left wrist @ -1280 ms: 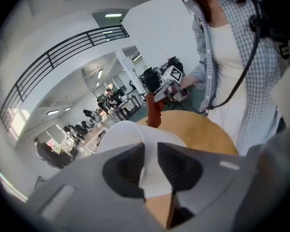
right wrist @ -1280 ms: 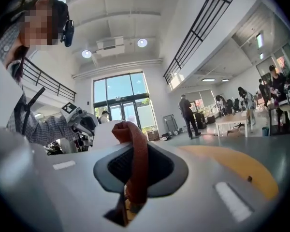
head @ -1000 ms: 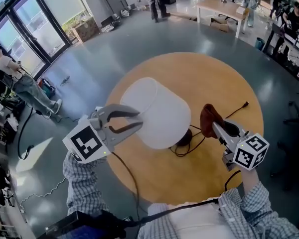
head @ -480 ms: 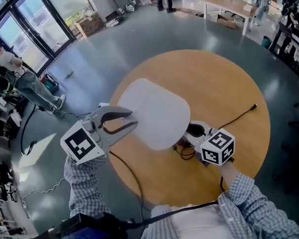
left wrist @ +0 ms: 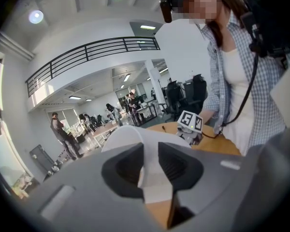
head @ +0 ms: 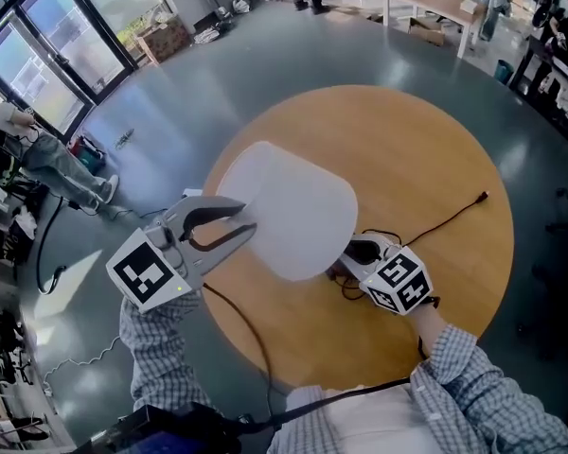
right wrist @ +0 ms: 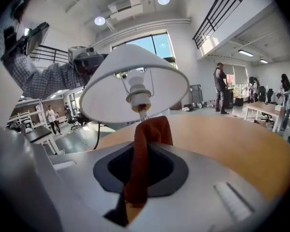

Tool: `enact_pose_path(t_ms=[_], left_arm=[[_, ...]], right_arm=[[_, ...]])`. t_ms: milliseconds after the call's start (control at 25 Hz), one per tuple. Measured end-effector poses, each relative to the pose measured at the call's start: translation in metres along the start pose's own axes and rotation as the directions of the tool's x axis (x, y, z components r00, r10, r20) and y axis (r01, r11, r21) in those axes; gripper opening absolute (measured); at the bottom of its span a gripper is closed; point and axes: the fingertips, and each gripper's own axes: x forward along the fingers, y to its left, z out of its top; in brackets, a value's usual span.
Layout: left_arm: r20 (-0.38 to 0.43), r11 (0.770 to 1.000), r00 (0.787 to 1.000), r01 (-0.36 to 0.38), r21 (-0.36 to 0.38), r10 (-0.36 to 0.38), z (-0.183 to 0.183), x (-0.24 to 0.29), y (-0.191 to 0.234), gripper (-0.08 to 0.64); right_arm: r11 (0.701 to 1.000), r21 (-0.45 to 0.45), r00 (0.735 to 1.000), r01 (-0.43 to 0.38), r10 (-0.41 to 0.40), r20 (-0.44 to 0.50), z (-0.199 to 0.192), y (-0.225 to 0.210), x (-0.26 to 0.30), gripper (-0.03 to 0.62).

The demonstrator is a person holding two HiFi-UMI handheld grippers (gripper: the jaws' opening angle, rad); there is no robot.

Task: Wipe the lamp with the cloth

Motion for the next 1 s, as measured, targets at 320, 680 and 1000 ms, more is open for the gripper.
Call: enact_pose_path(t_ms=[320,680,1000], left_arm=[[-0.010,1.000,1.000,0.002,0.011,-0.002,0.001,0.004,0.002,0.097],[0.005,1.000,1.000,0.013,0.025,-0.013,0.011,0.010,-0.002,0.097],[0.025,0.999,0.999,0.026,0.020,-0.027,0.014,0.016,-0.009,0.096]], right_arm=[[0.996,0.063,0.976,0.070,-0.055,-0.213,-0.069,-0.011,-0.022,0.048],[0.999,-0.001,0.997,0.035,-0.035,0.072,0.044,-0.013,-0.028,0.048],[0.999,0.019,0.999,0.037,-0.036,-0.021,0.012,-0.039,-0.005,0.048]])
